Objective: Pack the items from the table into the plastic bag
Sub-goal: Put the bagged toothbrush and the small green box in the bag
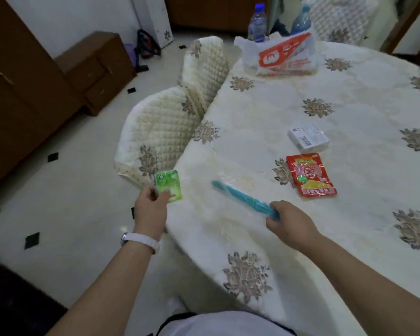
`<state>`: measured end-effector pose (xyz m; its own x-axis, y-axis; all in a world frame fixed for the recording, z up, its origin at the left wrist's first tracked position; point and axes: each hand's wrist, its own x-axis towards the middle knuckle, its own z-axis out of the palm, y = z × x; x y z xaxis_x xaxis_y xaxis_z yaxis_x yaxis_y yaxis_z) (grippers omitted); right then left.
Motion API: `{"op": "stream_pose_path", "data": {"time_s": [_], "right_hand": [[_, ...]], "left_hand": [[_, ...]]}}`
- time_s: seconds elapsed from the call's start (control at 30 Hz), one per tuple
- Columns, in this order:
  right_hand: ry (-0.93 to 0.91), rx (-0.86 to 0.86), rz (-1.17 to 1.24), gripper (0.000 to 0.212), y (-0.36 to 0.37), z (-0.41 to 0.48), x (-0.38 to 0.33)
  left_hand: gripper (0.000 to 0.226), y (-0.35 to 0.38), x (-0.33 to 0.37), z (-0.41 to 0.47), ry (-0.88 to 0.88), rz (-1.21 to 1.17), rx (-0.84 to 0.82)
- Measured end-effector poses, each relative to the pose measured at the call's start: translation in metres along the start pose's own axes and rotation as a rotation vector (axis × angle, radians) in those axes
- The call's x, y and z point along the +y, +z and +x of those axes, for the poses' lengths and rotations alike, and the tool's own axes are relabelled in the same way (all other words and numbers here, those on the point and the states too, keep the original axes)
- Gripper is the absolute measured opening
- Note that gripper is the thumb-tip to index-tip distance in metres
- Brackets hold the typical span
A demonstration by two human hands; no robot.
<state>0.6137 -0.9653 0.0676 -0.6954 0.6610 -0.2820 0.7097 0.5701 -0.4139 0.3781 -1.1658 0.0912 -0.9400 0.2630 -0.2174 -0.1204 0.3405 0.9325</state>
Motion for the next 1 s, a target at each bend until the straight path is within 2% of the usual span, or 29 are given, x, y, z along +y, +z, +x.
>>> {"op": "stream_pose_path", "data": {"time_s": [0.17,0.33,0.43,0.73,1.0], "right_hand": [[0.061,0.036,0.143,0.006,0.032,0.011,-0.107],[0.012,0.038,0.161,0.005,0.055,0.026,-0.212],[-0.038,0.03,0.196,0.005,0.062,0.034,-0.267],[-0.141,0.032,0.337,0.013,0.083,0.085,-0.382],[-0.214,-0.086,0.571,0.009,0.104,0.185,-0.468]], "left_hand": [[0.004,-0.101,-0.031,0.048,-0.062,-0.018,-0.013],[0.003,-0.176,-0.048,0.082,-0.087,-0.077,-0.025],[0.011,-0.209,-0.044,0.093,-0.081,-0.137,0.015],[0.011,-0.277,-0.027,0.142,-0.027,-0.19,0.12],[0.005,-0.29,-0.017,0.237,0.011,-0.075,0.082]]}}
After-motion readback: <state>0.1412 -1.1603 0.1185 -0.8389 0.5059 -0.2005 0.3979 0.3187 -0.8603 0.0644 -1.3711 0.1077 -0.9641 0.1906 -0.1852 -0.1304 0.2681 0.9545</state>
